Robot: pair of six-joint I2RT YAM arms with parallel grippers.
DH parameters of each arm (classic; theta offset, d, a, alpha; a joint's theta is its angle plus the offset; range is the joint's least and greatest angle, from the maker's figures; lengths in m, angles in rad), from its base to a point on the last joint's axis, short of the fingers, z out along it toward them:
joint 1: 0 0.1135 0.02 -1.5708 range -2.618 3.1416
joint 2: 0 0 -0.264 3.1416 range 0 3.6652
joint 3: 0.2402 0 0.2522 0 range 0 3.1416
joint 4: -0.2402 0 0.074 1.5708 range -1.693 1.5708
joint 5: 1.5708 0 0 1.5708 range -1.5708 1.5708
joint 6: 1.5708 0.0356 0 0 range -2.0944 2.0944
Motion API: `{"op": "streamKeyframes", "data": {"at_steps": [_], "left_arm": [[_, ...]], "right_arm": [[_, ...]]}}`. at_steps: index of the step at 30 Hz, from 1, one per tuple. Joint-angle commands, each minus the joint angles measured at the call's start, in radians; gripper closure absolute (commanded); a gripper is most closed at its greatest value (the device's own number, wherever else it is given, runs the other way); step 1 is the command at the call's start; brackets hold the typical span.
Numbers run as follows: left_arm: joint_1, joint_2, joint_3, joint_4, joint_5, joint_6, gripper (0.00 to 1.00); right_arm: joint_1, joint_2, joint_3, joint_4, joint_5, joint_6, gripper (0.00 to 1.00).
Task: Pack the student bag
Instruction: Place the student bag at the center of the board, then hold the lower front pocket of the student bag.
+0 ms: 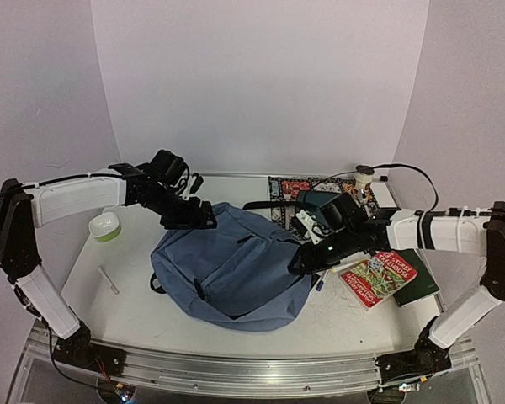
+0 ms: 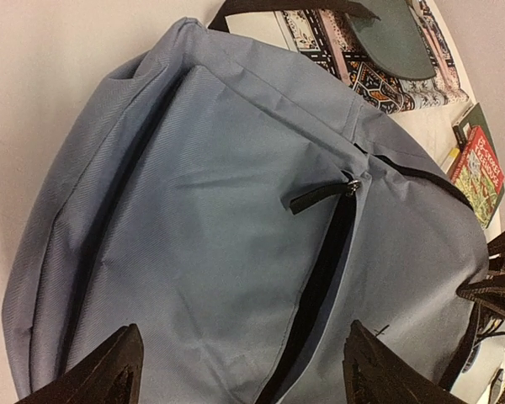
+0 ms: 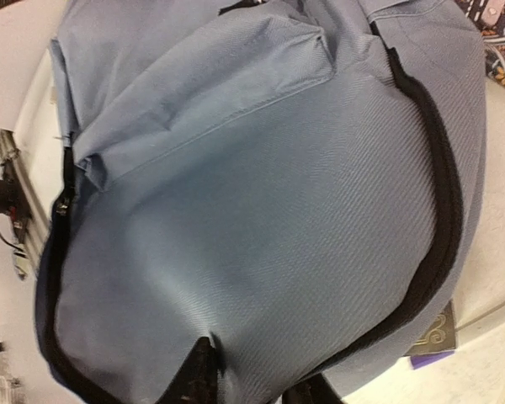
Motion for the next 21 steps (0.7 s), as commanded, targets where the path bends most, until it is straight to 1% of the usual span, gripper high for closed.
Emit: {"op": "streamKeyframes", "data": {"at_steps": [1,3,6,10,13,16,18,21], "left_arm": [[-0.011,0.061,0.066,0.057,0.056,-0.029,0.17],[-0.016,0.09,0.079,0.07,0.064,-0.043,0.18],[-0.016,0.133,0.111,0.086,0.068,-0.053,0.19],[-0.017,0.189,0.169,0.094,0.072,-0.049,0.23],[-0.024,0.226,0.207,0.095,0.089,-0.044,0.31],[-0.042,0.251,0.218,0.095,0.097,-0.041,0.47],[-0.055,0.265,0.214,0.095,0.094,-0.041,0.51],[-0.072,0.287,0.2,0.096,0.084,-0.042,0.54]], "right_arm": [[0.002,-0.032,0.061,-0.084,0.124,-0.04,0.61],[0.0,-0.054,0.091,-0.112,0.164,-0.05,0.5],[-0.018,-0.076,0.141,-0.152,0.207,-0.067,0.42],[-0.05,-0.066,0.208,-0.159,0.191,-0.08,0.31],[-0.057,-0.007,0.292,-0.159,0.17,-0.081,0.29],[-0.062,0.069,0.367,-0.159,0.159,-0.065,0.28],[-0.064,0.12,0.41,-0.159,0.149,-0.046,0.27],[-0.066,0.198,0.452,-0.159,0.151,-0.029,0.24]]}}
